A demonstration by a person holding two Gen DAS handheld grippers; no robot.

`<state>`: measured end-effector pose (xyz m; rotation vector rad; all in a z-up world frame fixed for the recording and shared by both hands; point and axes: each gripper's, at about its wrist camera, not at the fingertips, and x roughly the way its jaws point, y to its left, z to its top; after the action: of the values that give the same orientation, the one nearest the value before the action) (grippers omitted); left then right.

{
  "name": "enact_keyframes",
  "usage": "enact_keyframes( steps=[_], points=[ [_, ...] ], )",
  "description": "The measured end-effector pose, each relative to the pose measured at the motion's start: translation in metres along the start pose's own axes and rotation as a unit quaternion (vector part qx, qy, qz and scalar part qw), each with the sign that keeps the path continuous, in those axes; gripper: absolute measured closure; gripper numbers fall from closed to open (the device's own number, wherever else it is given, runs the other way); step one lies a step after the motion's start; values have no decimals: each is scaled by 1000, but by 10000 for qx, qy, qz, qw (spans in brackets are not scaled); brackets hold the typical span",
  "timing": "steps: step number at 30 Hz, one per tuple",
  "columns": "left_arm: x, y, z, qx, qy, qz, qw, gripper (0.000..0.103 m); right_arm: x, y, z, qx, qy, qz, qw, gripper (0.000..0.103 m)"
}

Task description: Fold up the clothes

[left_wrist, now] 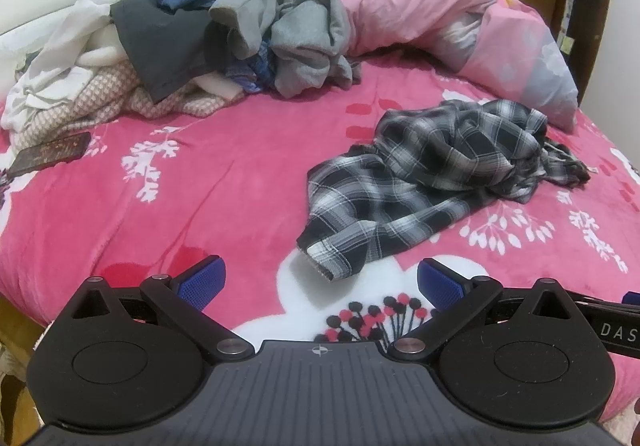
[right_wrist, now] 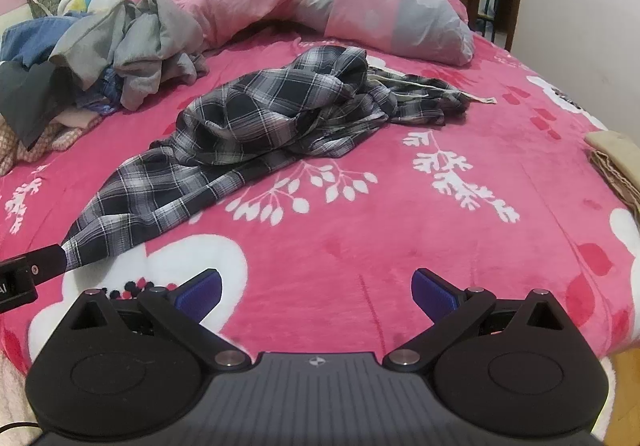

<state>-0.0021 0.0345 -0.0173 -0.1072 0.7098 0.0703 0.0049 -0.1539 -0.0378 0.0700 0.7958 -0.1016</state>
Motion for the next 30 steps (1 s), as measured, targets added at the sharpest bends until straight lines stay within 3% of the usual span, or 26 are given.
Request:
enact_keyframes(
  steps=[30],
  points=[
    [14,5,8,-84,91,-81,9999,0,16,9,13,-41,83,14,10000,0]
  ],
)
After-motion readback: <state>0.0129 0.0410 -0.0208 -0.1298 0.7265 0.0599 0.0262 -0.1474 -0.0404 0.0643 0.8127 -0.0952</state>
